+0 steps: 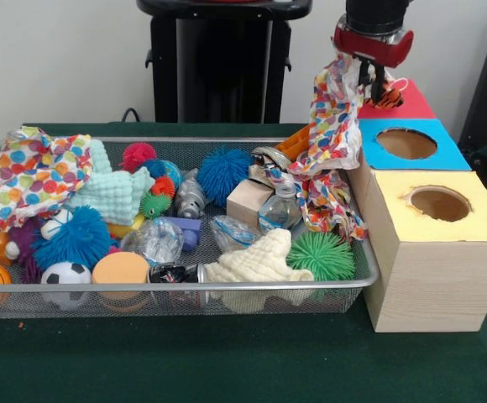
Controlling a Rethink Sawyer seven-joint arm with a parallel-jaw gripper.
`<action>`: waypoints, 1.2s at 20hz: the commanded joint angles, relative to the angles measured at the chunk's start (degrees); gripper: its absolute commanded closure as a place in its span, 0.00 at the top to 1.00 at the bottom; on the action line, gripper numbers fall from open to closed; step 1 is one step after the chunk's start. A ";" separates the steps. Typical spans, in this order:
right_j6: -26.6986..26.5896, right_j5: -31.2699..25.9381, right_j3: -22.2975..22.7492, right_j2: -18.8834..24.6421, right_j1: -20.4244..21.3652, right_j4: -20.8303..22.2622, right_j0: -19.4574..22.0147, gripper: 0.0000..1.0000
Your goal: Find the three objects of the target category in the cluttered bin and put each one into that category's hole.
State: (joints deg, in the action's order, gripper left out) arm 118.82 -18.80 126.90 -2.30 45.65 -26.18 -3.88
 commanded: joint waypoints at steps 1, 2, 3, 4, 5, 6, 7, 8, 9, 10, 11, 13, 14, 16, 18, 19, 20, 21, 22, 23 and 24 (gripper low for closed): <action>10.94 10.76 -7.55 -1.37 -22.13 -0.04 0.33 0.00; 11.04 10.11 -7.87 -1.72 -22.13 0.16 0.07 0.00; 11.41 9.37 -8.15 -2.10 -22.12 0.16 -0.32 0.00; 11.83 8.35 -8.73 -2.92 -22.24 0.25 -1.07 0.00; 12.16 7.10 -9.34 -3.64 -22.31 0.39 -1.77 0.00; 12.86 5.86 -10.24 -4.77 -22.67 0.44 -2.88 0.00; 13.56 4.61 -11.14 -5.90 -23.02 0.48 -3.99 0.00; 14.34 3.56 -12.26 -7.18 -23.69 0.57 -5.32 0.00; 14.97 2.74 -13.81 -8.99 -24.75 1.02 -7.02 0.00; 15.06 1.27 -15.21 -10.24 -25.68 1.60 -8.10 0.00; 15.36 0.90 -15.93 -10.86 -26.33 1.62 -8.66 0.00; 16.33 1.03 -16.08 -11.33 -26.73 0.90 -9.11 0.00; 16.60 1.38 -15.89 -11.33 -26.70 0.57 -9.12 0.00; 16.41 2.13 -15.67 -11.24 -26.58 0.51 -9.03 0.00; 16.83 3.33 -15.47 -11.58 -26.60 0.46 -9.40 1.00; 16.02 3.33 -15.34 -11.19 -26.45 0.72 -8.96 1.00; 15.21 3.33 -15.20 -10.79 -26.30 0.97 -8.51 1.00; 14.40 3.32 -15.07 -10.39 -26.15 1.22 -8.06 1.00; 13.88 4.04 -14.89 -10.27 -25.94 1.50 -7.80 1.00; 13.62 4.23 -14.64 -10.13 -25.66 1.56 -7.52 1.00; 13.35 4.42 -14.38 -9.99 -25.38 1.62 -7.24 1.00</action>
State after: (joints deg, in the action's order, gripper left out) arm 120.04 -35.35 113.00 -13.94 37.77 -26.89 -14.06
